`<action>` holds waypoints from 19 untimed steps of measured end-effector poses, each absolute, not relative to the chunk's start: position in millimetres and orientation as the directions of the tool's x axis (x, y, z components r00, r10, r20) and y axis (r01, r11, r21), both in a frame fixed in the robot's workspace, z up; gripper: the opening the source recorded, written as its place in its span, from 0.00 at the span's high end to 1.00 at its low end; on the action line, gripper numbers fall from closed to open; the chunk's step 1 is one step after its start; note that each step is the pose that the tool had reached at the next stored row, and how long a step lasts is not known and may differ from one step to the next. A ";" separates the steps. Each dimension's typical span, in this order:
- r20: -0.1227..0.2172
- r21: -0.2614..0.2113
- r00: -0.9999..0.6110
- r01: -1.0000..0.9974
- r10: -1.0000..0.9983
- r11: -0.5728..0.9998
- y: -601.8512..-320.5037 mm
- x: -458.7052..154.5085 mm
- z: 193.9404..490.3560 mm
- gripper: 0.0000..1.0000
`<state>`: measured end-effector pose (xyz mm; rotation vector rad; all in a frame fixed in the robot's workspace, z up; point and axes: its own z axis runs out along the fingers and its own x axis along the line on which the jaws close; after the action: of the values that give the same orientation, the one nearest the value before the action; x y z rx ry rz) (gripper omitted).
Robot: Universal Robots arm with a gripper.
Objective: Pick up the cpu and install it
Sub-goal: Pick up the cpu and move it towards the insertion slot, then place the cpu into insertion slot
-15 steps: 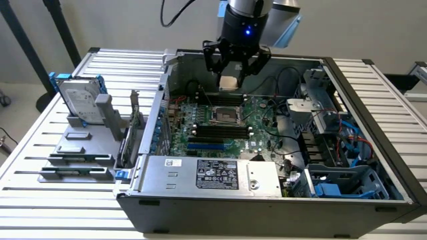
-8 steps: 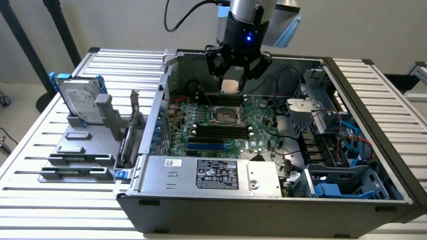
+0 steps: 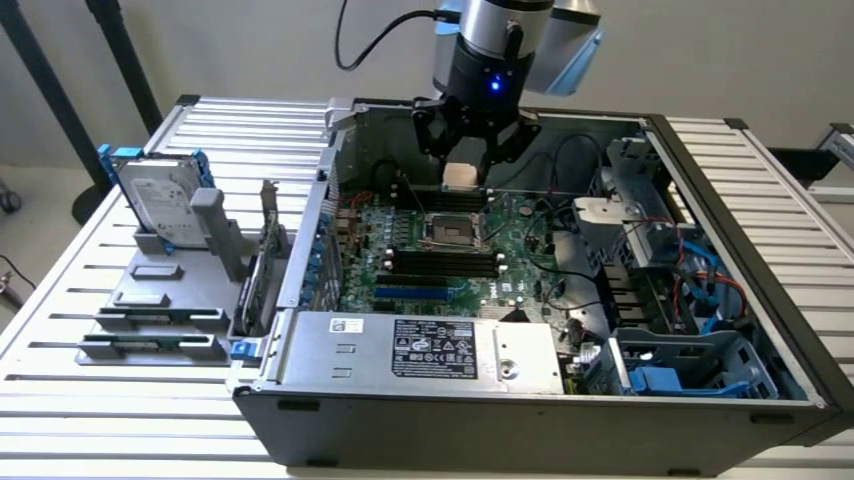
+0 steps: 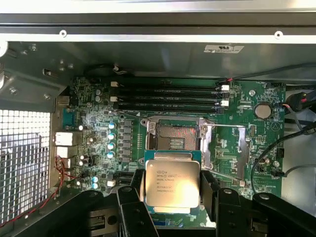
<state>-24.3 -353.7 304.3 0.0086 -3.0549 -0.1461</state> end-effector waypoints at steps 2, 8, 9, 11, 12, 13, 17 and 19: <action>0.083 0.095 -0.997 0.002 -0.006 0.995 -352.3 -24.2 303.5 0.45; 0.083 0.095 -0.997 0.002 -0.006 0.995 -352.3 -24.2 303.4 0.45; 0.083 0.095 -0.997 0.002 -0.006 0.995 -352.3 -24.2 303.4 0.45; 0.083 0.095 -0.997 0.002 -0.006 0.995 -352.3 -24.2 303.4 0.45; 0.083 0.095 -0.997 0.002 -0.006 0.995 -352.3 -24.2 303.4 0.45; 0.083 0.095 -0.997 0.002 -0.006 0.995 -352.3 -24.2 303.4 0.45; 0.083 0.095 -0.997 0.002 -0.006 0.995 -352.3 -24.2 303.4 0.45; 0.083 0.095 -0.997 0.002 -0.006 0.995 -352.3 -24.2 303.4 0.45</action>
<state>-24.2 -352.3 303.4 0.0033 -3.0550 -0.1463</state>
